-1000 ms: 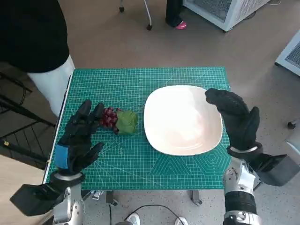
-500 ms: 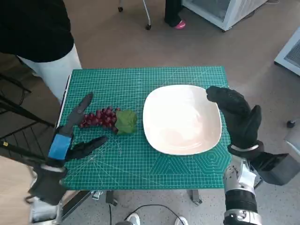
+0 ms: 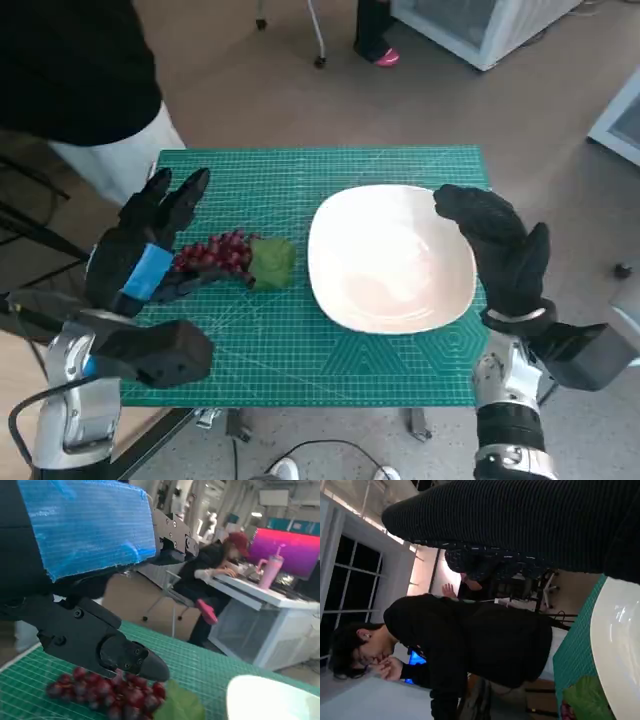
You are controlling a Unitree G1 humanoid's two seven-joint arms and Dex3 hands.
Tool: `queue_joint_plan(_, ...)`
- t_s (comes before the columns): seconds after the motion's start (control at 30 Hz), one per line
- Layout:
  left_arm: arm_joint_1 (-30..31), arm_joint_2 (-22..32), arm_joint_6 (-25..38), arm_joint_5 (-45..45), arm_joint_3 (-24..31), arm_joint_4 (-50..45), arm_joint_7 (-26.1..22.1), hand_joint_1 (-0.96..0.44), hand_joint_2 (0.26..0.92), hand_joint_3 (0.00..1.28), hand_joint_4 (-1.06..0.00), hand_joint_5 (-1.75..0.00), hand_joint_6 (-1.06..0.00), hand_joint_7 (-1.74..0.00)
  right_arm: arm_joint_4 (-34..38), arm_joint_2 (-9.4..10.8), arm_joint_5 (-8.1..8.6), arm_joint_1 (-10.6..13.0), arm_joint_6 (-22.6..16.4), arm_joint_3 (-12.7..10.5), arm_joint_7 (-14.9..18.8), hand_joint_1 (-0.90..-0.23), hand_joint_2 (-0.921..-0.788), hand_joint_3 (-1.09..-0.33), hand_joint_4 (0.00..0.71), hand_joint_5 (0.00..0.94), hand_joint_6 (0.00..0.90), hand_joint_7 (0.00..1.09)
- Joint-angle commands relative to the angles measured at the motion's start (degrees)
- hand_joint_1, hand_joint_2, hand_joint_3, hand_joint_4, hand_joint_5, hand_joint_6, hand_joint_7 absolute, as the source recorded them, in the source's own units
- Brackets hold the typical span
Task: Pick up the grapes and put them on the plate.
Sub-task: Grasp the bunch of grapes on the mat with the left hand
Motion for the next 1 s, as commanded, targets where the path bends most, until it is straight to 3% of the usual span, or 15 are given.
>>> queue_joint_plan(0.03,-2.08,1.74,2.17,0.95,-2.42,4.22,1.12,-0.4,0.779,0.0,-0.18,0.0,-0.29,-0.01,0.98,0.19,-0.25,0.59,-0.02,-0.29,0.41,-0.366,-0.921,-0.552,0.564,0.002,0.489,0.01)
queue_joint_plan(1.0,-9.86,6.99,4.7,2.25,-12.77,19.04,3.66,-0.42,0.791,0.0,-0.16,0.0,-0.29,0.0,1.37,-0.39,-1.12,0.56,-1.43,-0.15,-0.12,-0.361,-0.921,-0.545,0.567,0.002,0.49,0.01)
